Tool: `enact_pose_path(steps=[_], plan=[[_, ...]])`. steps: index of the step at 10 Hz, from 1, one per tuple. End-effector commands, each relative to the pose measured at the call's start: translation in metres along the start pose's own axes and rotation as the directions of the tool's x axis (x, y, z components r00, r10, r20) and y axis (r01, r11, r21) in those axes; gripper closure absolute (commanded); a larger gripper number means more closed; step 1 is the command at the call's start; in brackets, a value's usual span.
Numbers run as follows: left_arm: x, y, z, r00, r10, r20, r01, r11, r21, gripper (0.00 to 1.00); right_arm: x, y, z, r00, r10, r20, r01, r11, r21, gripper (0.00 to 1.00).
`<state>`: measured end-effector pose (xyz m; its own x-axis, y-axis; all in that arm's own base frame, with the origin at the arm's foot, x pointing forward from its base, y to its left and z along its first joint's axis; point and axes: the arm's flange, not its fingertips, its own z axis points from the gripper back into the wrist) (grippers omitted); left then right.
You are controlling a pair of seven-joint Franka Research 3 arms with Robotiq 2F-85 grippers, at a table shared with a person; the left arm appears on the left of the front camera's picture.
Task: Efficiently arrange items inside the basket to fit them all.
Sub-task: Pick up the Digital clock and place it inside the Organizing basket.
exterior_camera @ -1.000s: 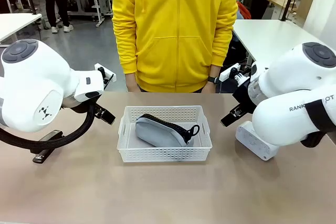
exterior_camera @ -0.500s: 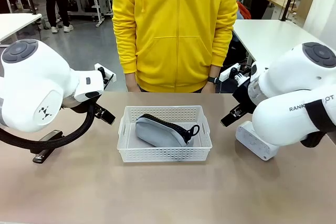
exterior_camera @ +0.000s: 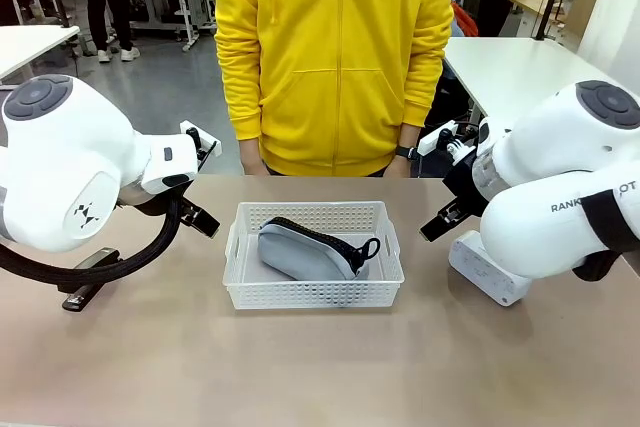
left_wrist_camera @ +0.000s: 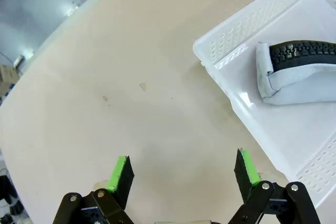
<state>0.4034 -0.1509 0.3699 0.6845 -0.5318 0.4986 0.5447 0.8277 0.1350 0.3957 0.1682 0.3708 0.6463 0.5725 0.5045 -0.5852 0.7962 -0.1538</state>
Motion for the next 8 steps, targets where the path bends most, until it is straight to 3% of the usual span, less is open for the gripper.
enact_pose_path(steps=[1, 2, 3, 5, 6, 7, 8], plan=[[0.0, 0.0, 0.0, 1.0, -0.001, 0.0, 0.001, 1.0, 0.0, 0.0, 0.0, 0.0, 0.0, 1.0, -0.001, 0.0, 0.001, 1.0, 0.0, 0.0], [0.0, 0.0, 0.0, 1.0, 0.0, 0.0, 0.0, 1.0, 0.0, 0.0, 0.0, 0.0, 0.0, 1.0, 0.0, 0.0, 0.0, 1.0, 0.0, 0.0], [-0.002, -0.003, 0.009, 1.0, -0.014, -0.012, 0.013, 0.996, -0.086, 0.0, -0.001, 0.0, 0.009, 1.0, -0.008, -0.021, 0.008, 0.999, 0.038, 0.0], [-0.004, -0.005, 0.045, 0.998, 0.05, -0.022, -0.054, 0.973, -0.226, 0.0, -0.009, -0.012, 0.043, 0.99, -0.127, -0.067, 0.138, 0.972, 0.19, 0.0], [-0.007, -0.002, 0.066, 0.984, 0.171, -0.048, -0.177, 0.93, -0.323, 0.0, -0.015, -0.026, 0.062, 0.962, -0.25, -0.107, 0.271, 0.914, 0.303, 0.0], [-0.011, 0.003, 0.088, 0.951, 0.28, -0.133, -0.31, 0.871, -0.38, 0.0, -0.02, -0.037, 0.084, 0.905, -0.399, -0.147, 0.423, 0.804, 0.419, 0.0], [-0.02, 0.008, 0.108, 0.936, 0.339, -0.098, -0.343, 0.808, -0.48, 0.0, -0.027, -0.048, 0.109, 0.808, -0.545, -0.225, 0.579, 0.662, 0.476, 0.0]])
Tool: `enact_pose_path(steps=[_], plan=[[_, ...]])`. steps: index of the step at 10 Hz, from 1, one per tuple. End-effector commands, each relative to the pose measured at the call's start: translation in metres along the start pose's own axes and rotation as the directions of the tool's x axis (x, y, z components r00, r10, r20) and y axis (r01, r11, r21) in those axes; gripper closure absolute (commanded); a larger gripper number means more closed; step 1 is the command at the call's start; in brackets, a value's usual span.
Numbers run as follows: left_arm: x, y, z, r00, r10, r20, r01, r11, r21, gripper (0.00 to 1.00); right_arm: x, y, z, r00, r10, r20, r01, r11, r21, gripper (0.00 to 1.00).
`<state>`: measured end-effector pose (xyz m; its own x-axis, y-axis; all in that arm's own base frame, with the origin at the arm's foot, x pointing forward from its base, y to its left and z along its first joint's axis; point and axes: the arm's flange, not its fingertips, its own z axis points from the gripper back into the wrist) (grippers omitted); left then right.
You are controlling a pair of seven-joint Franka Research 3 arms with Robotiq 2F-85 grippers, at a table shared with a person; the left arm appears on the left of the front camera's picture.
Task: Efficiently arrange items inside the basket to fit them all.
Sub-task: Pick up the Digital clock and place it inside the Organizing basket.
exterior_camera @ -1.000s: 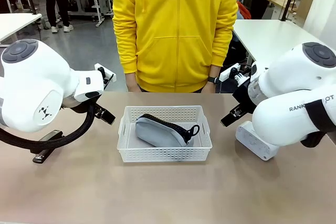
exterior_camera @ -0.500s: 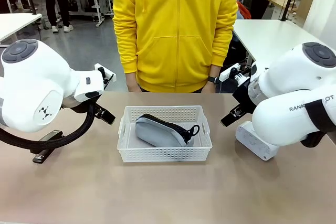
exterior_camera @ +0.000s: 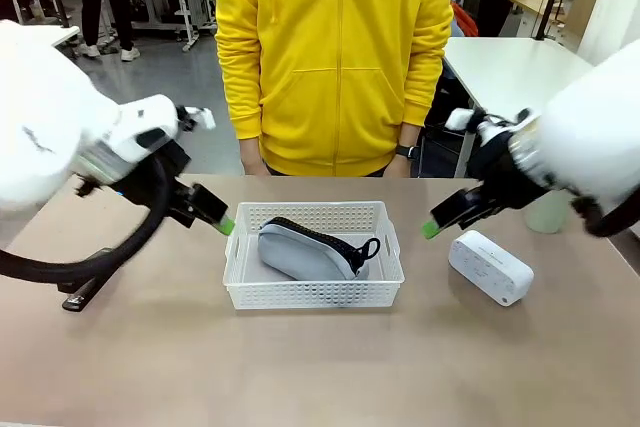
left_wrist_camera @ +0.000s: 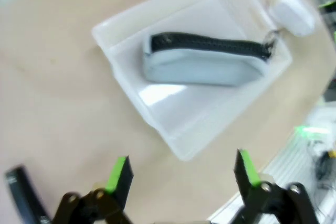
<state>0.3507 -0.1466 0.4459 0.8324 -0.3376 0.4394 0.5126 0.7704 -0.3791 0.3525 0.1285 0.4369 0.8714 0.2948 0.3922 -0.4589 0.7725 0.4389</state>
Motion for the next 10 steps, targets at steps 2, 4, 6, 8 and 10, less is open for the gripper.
enact_pose_path(steps=[2, 4, 6, 8, 10], plan=[[-0.04, 0.029, 0.077, 0.97, 0.182, 0.164, -0.106, 0.916, -0.386, 0.0, -0.042, -0.037, 0.091, 0.943, -0.31, 0.118, 0.251, 0.9, 0.355, 0.0], [-0.079, 0.06, 0.124, 0.906, 0.325, 0.272, -0.154, 0.85, -0.504, 0.0, -0.098, -0.079, 0.142, 0.863, -0.436, 0.256, 0.264, 0.821, 0.506, 0.0], [-0.119, 0.106, 0.144, 0.821, 0.449, 0.353, -0.185, 0.794, -0.579, 0.0, -0.164, -0.121, 0.177, 0.741, -0.556, 0.375, 0.258, 0.753, 0.606, 0.0], [-0.158, 0.146, 0.153, 0.729, 0.563, 0.389, -0.218, 0.73, -0.648, 0.0, -0.212, -0.154, 0.189, 0.639, -0.644, 0.421, 0.281, 0.705, 0.651, 0.0], [-0.186, 0.16, 0.164, 0.664, 0.603, 0.442, -0.183, 0.705, -0.685, 0.0, -0.245, -0.188, 0.188, 0.545, -0.734, 0.405, 0.339, 0.635, 0.694, 0.0]])
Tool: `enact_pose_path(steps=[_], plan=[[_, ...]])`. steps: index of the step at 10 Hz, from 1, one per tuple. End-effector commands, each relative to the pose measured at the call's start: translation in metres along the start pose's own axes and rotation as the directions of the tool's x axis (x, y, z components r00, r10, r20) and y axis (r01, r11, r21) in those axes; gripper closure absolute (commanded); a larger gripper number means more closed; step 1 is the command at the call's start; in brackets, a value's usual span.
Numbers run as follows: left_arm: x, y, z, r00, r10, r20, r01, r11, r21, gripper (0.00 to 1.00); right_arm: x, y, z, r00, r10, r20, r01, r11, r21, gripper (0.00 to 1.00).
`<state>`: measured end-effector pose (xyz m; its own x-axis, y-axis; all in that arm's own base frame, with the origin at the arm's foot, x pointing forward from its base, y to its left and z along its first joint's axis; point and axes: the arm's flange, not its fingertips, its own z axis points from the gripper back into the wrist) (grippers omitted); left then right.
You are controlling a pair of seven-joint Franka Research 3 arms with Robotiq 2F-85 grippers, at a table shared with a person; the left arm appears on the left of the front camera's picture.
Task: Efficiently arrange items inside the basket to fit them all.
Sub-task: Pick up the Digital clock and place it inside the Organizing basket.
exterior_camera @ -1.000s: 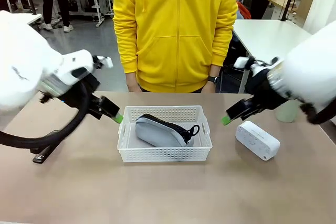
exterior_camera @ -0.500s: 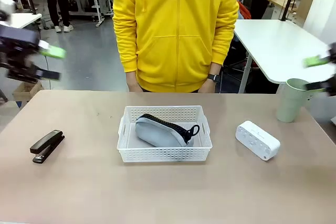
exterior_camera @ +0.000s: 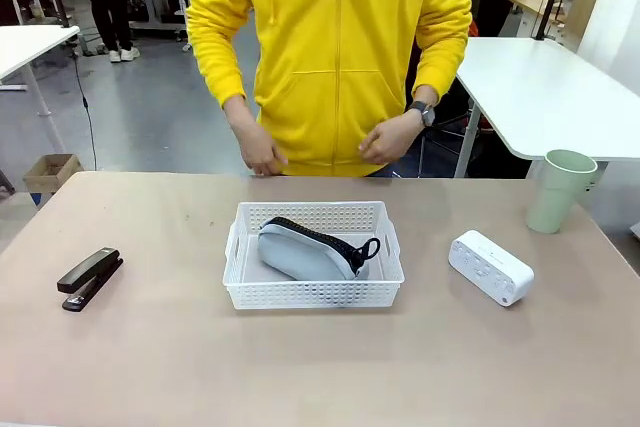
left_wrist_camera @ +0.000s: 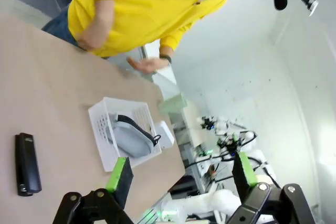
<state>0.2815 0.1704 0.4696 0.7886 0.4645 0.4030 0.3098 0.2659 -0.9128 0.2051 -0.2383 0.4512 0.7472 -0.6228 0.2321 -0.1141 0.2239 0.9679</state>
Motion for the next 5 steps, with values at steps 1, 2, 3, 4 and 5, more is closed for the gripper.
enact_pose_path(steps=[1, 2, 3, 4, 5], plan=[[-0.067, 0.007, -0.015, 0.997, -0.016, 0.071, 0.02, 0.998, -0.061, 0.0, -0.044, -0.04, -0.02, 0.999, -0.044, 0.029, 0.044, 0.999, 0.0, 0.0], [-0.069, 0.004, -0.018, 0.995, -0.012, 0.099, 0.019, 0.998, -0.065, 0.0, -0.043, -0.045, -0.017, 0.997, -0.061, 0.05, 0.061, 0.998, 0.002, 0.0], [-0.068, -0.002, -0.028, 0.992, -0.017, 0.126, 0.022, 0.999, -0.041, 0.0, -0.041, -0.047, -0.018, 0.992, -0.09, 0.085, 0.093, 0.995, -0.031, 0.0], [-0.067, -0.01, -0.039, 0.987, -0.016, 0.16, 0.003, 0.997, 0.081, 0.0, -0.04, -0.046, -0.022, 0.992, -0.06, 0.11, 0.071, 0.993, -0.094, 0.0], [0.0, 0.012, 0.02, 0.995, 0.009, 0.1, -0.004, 0.999, -0.052, 0.0, -0.006, -0.053, 0.019, 0.994, -0.101, 0.05, 0.102, 0.994, -0.023, 0.0]])
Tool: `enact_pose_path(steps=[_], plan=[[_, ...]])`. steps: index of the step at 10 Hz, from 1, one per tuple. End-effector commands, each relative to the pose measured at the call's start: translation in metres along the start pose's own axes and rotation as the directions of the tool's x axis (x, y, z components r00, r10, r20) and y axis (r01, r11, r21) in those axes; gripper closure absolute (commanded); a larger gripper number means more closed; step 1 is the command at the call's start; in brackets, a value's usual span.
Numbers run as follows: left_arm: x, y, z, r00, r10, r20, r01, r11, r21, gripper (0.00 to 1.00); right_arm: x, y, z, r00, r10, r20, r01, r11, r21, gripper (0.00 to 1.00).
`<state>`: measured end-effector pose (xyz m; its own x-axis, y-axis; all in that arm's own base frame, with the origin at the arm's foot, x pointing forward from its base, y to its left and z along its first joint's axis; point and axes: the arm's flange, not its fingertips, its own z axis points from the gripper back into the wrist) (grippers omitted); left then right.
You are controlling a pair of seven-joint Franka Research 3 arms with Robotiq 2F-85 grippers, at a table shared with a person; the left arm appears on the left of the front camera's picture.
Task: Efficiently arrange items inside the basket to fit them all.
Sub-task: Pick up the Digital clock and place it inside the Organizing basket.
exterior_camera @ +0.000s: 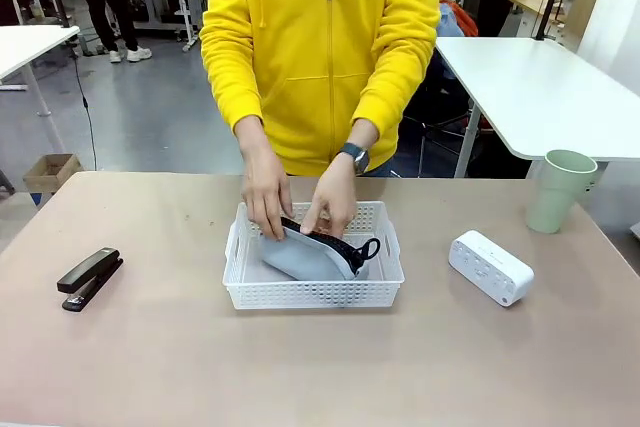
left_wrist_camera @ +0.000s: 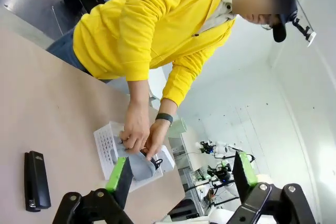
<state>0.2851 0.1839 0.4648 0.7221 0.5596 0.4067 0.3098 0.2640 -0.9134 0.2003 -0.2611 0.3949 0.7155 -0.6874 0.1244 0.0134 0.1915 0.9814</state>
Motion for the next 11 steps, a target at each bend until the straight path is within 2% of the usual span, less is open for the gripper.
enact_pose_path(steps=[1, 11], plan=[[-0.0059, 0.0034, 0.0119, 1.0, 0.008, -0.016, -0.009, 0.999, -0.049, 0.0, -0.004, 0.0049, 0.0048, 1.0, 0.015, -0.008, -0.014, 0.999, 0.035, 0.0], [-0.0059, 0.0034, 0.0119, 1.0, 0.008, -0.016, -0.009, 0.999, -0.049, 0.0, -0.006, 0.0025, 0.0034, 1.0, -0.01, -0.016, 0.011, 1.0, 0.022, 0.0]])
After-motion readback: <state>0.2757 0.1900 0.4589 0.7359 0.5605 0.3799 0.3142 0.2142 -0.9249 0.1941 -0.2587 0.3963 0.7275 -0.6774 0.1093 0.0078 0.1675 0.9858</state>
